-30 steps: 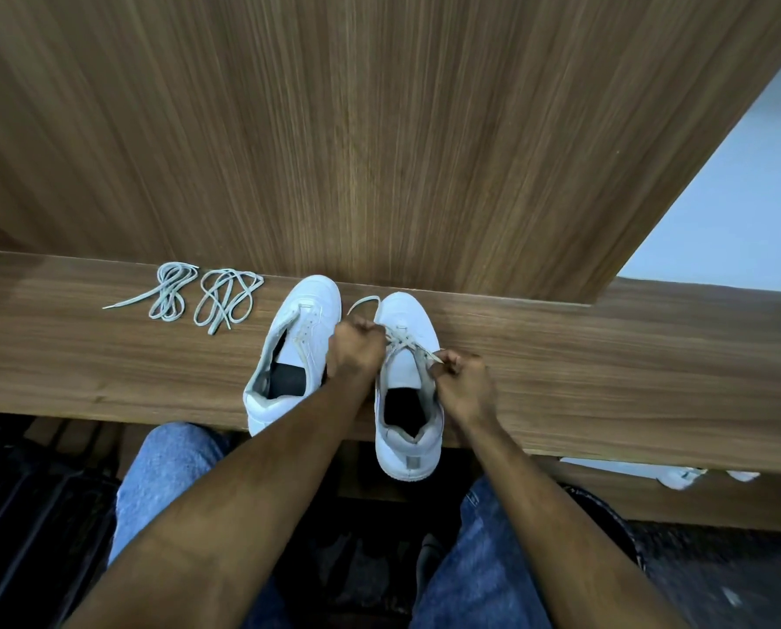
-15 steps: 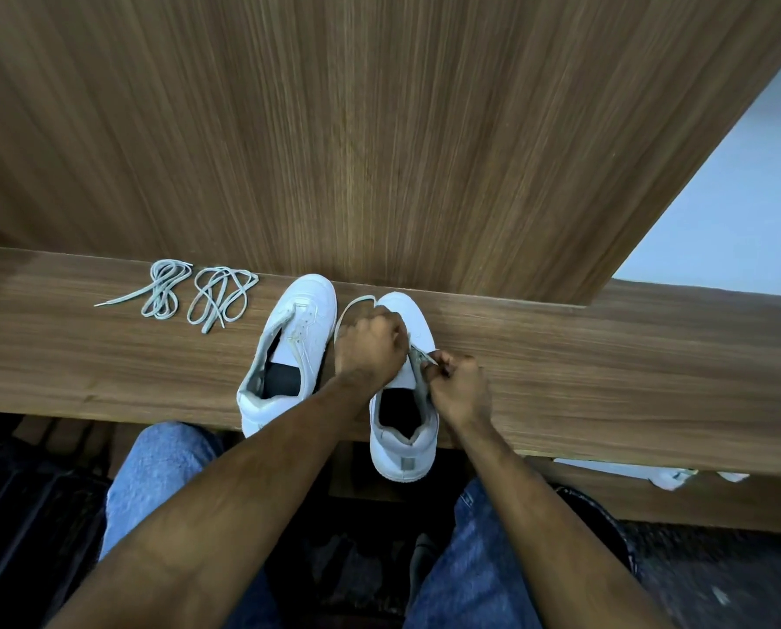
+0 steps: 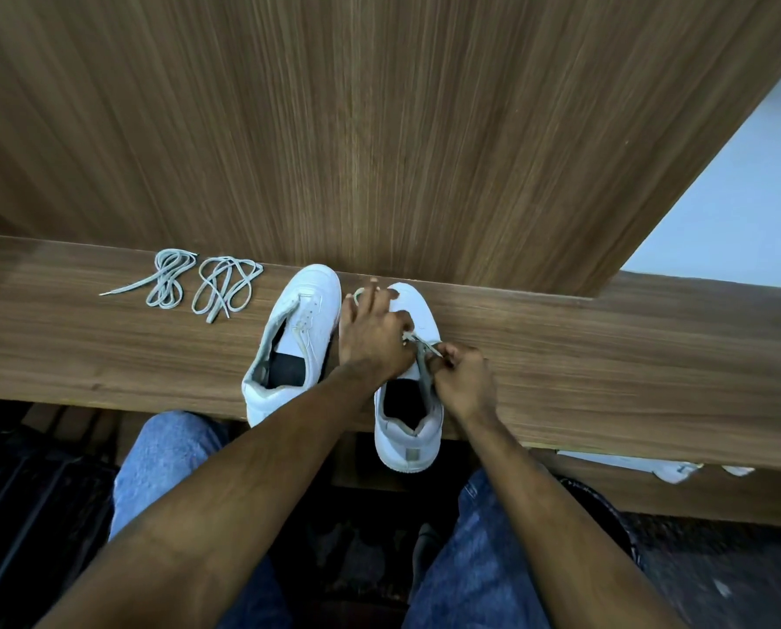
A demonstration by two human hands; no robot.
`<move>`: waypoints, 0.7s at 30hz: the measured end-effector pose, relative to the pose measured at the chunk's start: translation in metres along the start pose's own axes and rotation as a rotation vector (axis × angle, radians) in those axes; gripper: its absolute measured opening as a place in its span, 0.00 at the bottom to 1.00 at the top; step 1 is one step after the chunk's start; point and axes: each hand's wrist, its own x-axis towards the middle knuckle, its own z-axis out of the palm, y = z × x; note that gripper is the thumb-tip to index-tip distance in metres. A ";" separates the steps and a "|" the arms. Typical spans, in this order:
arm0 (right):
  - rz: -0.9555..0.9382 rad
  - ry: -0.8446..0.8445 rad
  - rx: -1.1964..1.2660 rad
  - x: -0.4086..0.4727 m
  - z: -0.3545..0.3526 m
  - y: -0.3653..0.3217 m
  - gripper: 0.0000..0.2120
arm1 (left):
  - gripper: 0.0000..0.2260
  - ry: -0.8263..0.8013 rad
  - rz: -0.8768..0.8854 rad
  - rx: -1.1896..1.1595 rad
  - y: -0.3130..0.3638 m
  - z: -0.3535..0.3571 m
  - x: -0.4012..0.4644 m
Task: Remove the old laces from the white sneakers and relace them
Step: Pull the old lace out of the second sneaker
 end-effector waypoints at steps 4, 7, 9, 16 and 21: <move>-0.005 0.004 0.005 0.000 0.000 0.000 0.08 | 0.14 0.022 0.011 0.139 0.003 0.004 -0.002; 0.000 0.007 0.003 0.000 0.001 0.001 0.08 | 0.10 0.213 -0.079 -0.094 0.001 -0.001 0.000; 0.003 0.012 0.004 0.001 0.001 0.002 0.07 | 0.06 0.452 -0.230 -0.511 -0.001 -0.015 0.003; -0.006 0.015 0.007 -0.001 0.000 0.002 0.07 | 0.04 0.783 -0.431 -0.863 -0.003 -0.041 0.013; 0.010 0.011 0.014 -0.001 0.001 0.001 0.07 | 0.08 0.406 -0.176 -0.435 -0.003 -0.009 -0.001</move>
